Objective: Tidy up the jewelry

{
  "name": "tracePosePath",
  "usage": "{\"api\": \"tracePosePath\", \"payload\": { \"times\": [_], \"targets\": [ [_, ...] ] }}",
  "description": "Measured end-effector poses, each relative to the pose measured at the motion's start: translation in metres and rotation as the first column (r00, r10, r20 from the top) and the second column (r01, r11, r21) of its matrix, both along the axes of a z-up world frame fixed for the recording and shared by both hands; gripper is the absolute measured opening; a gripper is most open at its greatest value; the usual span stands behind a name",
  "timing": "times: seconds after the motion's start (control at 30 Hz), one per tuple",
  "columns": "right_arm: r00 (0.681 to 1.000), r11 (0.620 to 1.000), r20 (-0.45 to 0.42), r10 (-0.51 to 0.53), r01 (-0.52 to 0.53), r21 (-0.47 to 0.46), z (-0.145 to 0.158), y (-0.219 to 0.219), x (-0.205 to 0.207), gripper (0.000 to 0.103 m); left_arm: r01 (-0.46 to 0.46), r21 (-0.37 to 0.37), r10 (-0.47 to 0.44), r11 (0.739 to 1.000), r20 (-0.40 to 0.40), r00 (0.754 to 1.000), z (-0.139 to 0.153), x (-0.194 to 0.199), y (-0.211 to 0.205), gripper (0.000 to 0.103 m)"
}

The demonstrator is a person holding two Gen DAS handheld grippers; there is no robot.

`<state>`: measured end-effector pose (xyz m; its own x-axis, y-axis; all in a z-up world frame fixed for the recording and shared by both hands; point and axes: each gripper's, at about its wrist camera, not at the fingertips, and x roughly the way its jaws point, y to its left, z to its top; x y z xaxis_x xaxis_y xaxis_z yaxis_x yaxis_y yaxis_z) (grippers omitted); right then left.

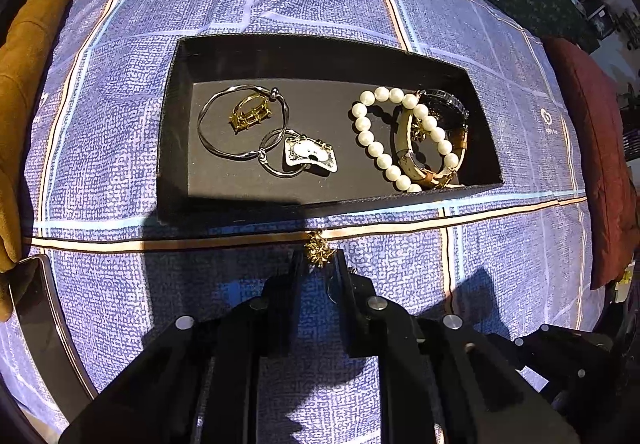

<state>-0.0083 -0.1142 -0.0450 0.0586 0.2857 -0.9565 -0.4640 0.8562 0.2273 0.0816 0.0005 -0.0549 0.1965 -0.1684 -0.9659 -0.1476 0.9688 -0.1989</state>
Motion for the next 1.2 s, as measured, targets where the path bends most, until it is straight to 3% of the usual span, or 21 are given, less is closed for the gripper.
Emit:
{"api": "tracePosePath", "payload": {
  "times": [0.3,0.53,0.83,1.2],
  "targets": [
    [1.0,1.0,0.004,-0.009,0.009,0.019,0.004,-0.003,0.003,0.019,-0.023,-0.006,0.023,1.0,0.007,1.0,0.01,-0.028,0.02,0.014],
    [0.999,0.999,-0.006,0.038,-0.038,0.013,0.002,0.013,0.001,0.019,-0.025,0.009,0.025,1.0,-0.038,0.999,0.005,-0.058,0.027,0.014],
    [0.998,0.998,0.013,0.068,-0.068,0.009,0.011,0.03,0.005,0.019,0.011,0.037,-0.01,0.999,-0.021,1.0,0.014,-0.057,0.028,0.014],
    [1.0,1.0,-0.001,0.024,-0.024,0.013,0.01,0.016,0.007,0.019,0.038,0.032,-0.037,0.999,-0.033,0.999,0.01,-0.056,0.026,0.015]
  ]
}}
